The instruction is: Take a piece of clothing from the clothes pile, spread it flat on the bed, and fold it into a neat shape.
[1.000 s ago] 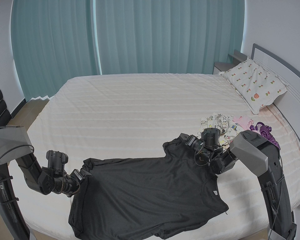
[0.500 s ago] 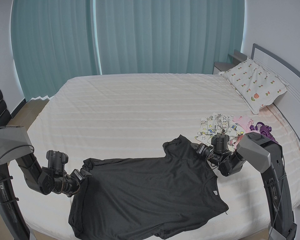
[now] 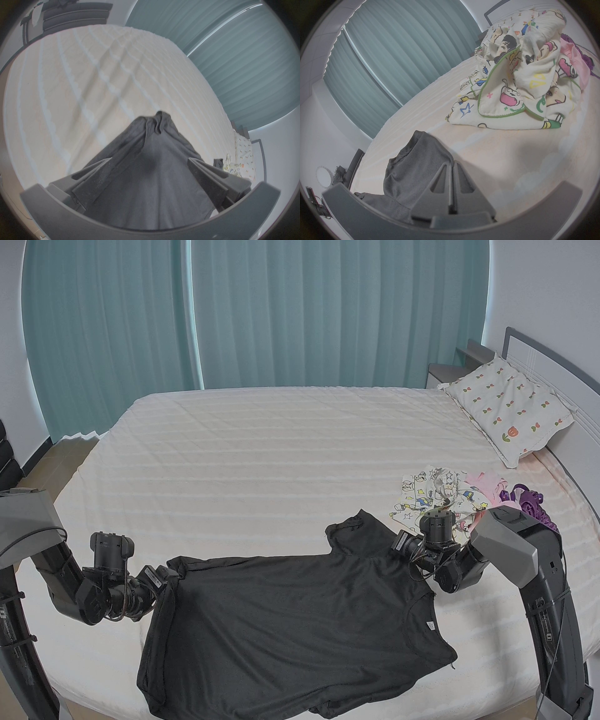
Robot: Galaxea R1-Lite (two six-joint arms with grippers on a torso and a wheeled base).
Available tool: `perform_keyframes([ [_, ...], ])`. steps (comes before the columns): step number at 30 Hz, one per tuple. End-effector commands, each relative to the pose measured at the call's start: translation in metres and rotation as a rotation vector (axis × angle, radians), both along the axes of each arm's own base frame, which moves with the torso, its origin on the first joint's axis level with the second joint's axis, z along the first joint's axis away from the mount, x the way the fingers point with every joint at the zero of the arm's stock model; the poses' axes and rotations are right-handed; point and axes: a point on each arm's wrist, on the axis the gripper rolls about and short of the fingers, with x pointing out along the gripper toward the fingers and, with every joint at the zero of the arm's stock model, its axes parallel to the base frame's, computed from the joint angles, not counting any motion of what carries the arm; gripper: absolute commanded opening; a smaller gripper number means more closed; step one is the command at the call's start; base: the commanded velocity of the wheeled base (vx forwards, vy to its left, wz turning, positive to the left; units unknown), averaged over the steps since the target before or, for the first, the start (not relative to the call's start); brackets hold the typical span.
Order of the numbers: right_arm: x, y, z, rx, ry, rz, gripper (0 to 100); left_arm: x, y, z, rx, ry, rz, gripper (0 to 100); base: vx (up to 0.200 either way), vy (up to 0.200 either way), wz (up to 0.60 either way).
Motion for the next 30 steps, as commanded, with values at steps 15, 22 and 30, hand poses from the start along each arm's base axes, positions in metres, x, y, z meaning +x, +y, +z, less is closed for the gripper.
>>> perform_keyframes([
  [15,-0.007,-0.025,0.013,0.004,-0.057,-0.088,0,0.091,-0.002,-0.022,0.169,0.006,0.019,100,0.0,0.0,0.0],
  [22,-0.009,-0.026,0.01,0.002,-0.05,-0.09,0,0.093,-0.003,-0.029,0.202,0.042,-0.02,100,0.0,0.0,0.0],
  [30,-0.01,-0.023,0.01,0.004,-0.048,-0.083,0,0.096,-0.019,-0.03,0.209,0.031,-0.068,0,0.0,0.0,0.0],
])
